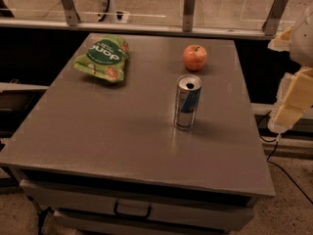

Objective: Pick redbull can

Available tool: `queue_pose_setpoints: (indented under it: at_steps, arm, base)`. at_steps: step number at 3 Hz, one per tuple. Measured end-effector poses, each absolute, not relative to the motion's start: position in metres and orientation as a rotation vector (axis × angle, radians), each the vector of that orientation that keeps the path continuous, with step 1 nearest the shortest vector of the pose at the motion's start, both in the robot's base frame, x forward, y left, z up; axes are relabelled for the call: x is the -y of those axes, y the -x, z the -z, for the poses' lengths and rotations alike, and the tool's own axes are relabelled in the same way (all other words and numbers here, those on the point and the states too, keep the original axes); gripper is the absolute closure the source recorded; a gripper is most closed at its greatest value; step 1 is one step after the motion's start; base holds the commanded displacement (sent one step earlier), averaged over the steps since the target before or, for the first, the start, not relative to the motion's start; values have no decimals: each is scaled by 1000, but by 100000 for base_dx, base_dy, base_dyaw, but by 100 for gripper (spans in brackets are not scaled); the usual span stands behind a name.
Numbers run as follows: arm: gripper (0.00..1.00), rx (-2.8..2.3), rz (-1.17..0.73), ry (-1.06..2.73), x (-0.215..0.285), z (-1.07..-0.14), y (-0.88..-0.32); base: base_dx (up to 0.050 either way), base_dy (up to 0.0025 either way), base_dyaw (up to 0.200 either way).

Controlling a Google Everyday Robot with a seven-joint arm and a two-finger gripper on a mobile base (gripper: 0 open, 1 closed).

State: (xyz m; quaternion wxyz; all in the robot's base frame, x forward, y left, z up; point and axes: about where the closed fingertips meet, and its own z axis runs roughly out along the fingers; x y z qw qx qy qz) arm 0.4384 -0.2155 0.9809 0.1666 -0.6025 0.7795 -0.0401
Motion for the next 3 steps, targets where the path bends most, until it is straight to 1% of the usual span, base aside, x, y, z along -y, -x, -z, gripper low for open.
queue_pose_setpoints:
  at_steps: [1, 2, 3]
  arm:
    - [0, -2218, 115, 1715, 215, -981, -438]
    - [0, -2218, 115, 1715, 215, -981, -438]
    - [0, -2220, 1, 1620, 213, -977, -439]
  base:
    - [-2, 2, -9321]
    - [0, 0, 0]
    - [0, 0, 0]
